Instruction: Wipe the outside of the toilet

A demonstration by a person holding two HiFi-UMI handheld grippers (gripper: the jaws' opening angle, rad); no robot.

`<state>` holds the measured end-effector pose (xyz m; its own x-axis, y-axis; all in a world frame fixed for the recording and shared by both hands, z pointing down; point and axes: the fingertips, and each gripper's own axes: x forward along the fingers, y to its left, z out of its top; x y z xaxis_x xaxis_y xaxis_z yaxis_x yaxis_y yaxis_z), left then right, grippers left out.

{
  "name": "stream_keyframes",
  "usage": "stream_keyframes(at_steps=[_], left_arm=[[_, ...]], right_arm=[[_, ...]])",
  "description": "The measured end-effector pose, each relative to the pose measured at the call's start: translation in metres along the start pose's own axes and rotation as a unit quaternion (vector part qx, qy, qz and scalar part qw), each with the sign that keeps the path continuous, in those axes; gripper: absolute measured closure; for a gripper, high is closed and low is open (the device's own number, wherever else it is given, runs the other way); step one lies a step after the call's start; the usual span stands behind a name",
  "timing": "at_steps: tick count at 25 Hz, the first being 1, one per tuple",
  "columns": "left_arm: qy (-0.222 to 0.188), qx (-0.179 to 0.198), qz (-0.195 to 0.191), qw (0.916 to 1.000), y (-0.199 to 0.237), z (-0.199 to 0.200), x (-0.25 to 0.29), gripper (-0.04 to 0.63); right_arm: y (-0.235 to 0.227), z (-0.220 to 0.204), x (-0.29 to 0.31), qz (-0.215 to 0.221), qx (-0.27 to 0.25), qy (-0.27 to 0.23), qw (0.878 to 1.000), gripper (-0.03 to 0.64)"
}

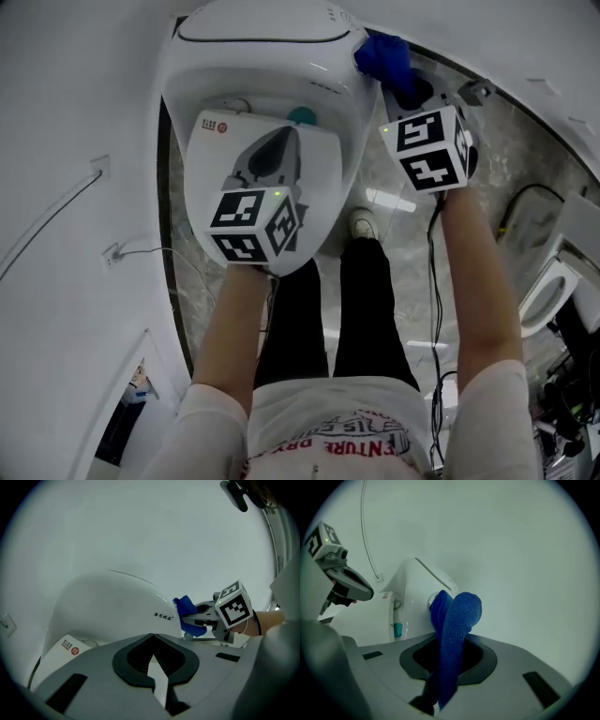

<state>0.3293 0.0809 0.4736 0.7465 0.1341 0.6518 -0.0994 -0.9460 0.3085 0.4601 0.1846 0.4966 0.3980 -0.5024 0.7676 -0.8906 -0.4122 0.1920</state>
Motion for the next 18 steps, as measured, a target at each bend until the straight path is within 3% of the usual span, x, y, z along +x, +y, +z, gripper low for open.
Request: stream_keyframes(at_steps=[7,12,18], left_arm=[[0.032,0.040,-0.052,0.9973,0.005,-0.016,0.020,0.589],[0.049,0.073,-0.087,0.9923,0.006,-0.030,0.024,0.589],[0.075,0.101,-0.101,0.9870,0.004,-0.055,0.028,0.589]], right_arm=[[0.033,-0.026,0.009,-0.004,-0.013,0.015,1.000,0.540],[0.053,-0.054,0.014,0.010,0.022,0.004,1.000,0.540],[0.081,-0.087,0.018,0.031,0.091,0.012,0.995,0.540]])
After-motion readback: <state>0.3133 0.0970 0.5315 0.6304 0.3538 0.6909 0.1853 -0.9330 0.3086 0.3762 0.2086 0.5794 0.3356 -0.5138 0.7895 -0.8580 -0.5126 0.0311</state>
